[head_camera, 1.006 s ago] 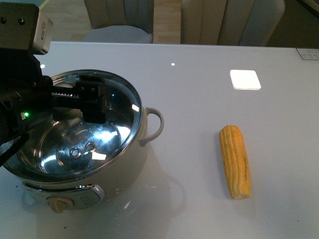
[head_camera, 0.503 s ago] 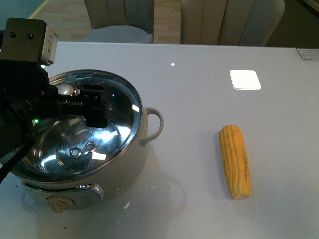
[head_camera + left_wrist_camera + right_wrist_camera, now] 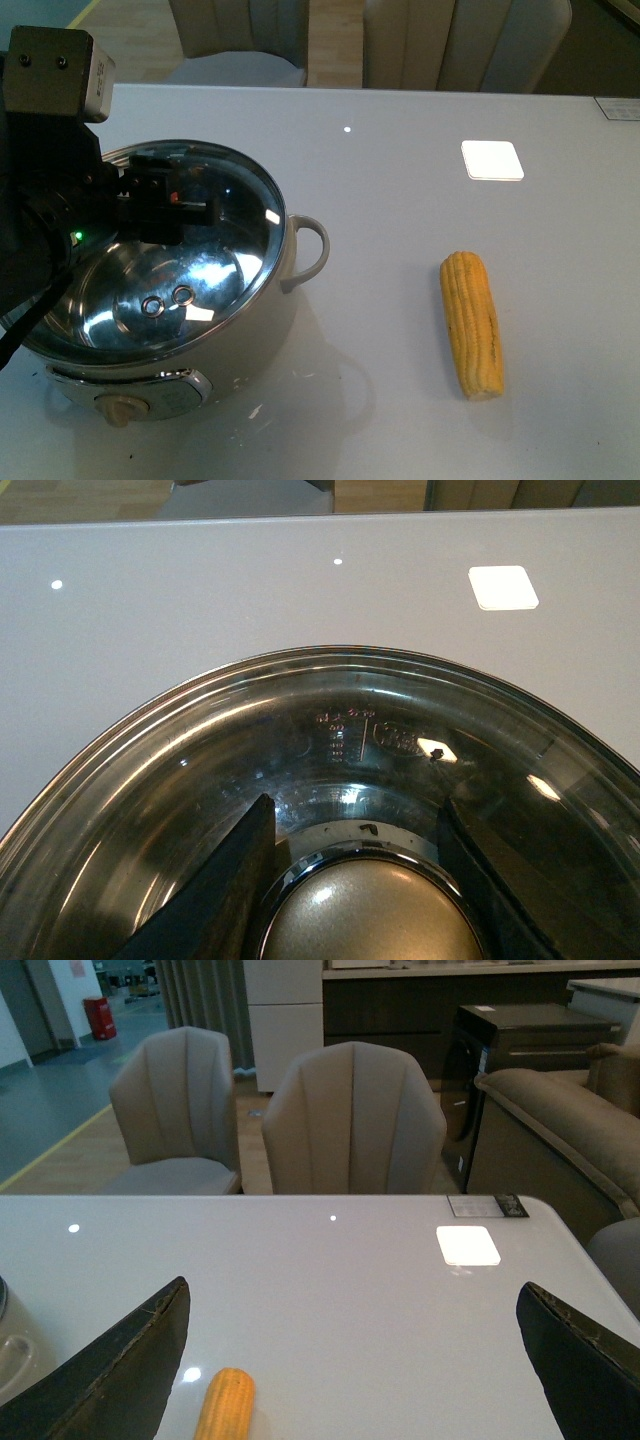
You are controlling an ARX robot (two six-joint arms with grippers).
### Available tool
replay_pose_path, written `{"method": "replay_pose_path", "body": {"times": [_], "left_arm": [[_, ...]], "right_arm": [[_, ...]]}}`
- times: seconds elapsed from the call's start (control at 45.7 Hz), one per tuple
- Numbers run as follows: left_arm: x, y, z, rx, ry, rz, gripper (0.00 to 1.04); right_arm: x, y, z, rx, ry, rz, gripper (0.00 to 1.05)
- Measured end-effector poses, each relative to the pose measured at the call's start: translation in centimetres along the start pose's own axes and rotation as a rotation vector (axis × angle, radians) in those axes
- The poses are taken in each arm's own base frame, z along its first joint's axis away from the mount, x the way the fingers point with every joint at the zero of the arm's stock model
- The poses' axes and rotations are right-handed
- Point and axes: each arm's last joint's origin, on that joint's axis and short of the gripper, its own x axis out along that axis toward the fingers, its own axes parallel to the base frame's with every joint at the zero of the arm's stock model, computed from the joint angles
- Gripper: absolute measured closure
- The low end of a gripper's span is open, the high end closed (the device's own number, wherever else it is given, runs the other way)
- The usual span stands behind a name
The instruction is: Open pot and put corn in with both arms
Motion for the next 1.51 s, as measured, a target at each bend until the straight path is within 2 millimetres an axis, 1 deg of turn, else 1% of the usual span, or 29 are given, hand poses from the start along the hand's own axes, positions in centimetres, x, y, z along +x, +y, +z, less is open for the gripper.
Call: {"method": "replay_pose_path", "body": {"times": [0.175, 0.437, 0.656, 0.787, 0.896, 0.962, 1.071, 1.137, 1.203, 1.268, 1.377, 1.443, 1.487, 1.509], "left_arm": [[-0.1, 0.0, 0.3, 0.008, 0.001, 0.003, 0.63], [-0.7, -0.1, 1.3, 0.022, 0.001, 0.004, 0.63], [-1.5, -0.2, 3.3, 0.026, -0.036, -0.002, 0.63], [-2.0, -0.2, 5.0, 0.025, -0.068, -0.003, 0.63], [-2.7, 0.3, 6.4, 0.012, -0.098, 0.003, 0.63], [-3.3, 1.2, 7.4, -0.003, -0.125, 0.014, 0.63], [-4.3, 3.5, 9.0, -0.025, -0.18, 0.053, 0.63], [-4.9, 5.0, 9.6, -0.036, -0.21, 0.08, 0.63], [-5.4, 6.7, 9.9, -0.051, -0.234, 0.114, 0.63], [-5.7, 8.6, 9.8, -0.071, -0.25, 0.15, 0.63], [-6.0, 11.9, 8.8, -0.105, -0.255, 0.225, 0.63], [-5.9, 13.9, 7.9, -0.122, -0.25, 0.278, 0.63], [-5.7, 15.7, 6.7, -0.138, -0.236, 0.333, 0.63], [-5.7, 16.3, 6.2, -0.138, -0.233, 0.351, 0.63]], "right_arm": [[0.0, 0.0, 0.0, 0.0, 0.0, 0.0, 0.09], [0.0, 0.0, 0.0, 0.0, 0.0, 0.0, 0.09], [0.0, 0.0, 0.0, 0.0, 0.0, 0.0, 0.09], [0.0, 0.0, 0.0, 0.0, 0.0, 0.0, 0.09], [0.0, 0.0, 0.0, 0.0, 0.0, 0.0, 0.09], [0.0, 0.0, 0.0, 0.0, 0.0, 0.0, 0.09], [0.0, 0.0, 0.0, 0.0, 0.0, 0.0, 0.09], [0.0, 0.0, 0.0, 0.0, 0.0, 0.0, 0.09], [0.0, 0.0, 0.0, 0.0, 0.0, 0.0, 0.09], [0.0, 0.0, 0.0, 0.0, 0.0, 0.0, 0.09], [0.0, 0.0, 0.0, 0.0, 0.0, 0.0, 0.09], [0.0, 0.0, 0.0, 0.0, 0.0, 0.0, 0.09], [0.0, 0.0, 0.0, 0.0, 0.0, 0.0, 0.09], [0.0, 0.0, 0.0, 0.0, 0.0, 0.0, 0.09]]}}
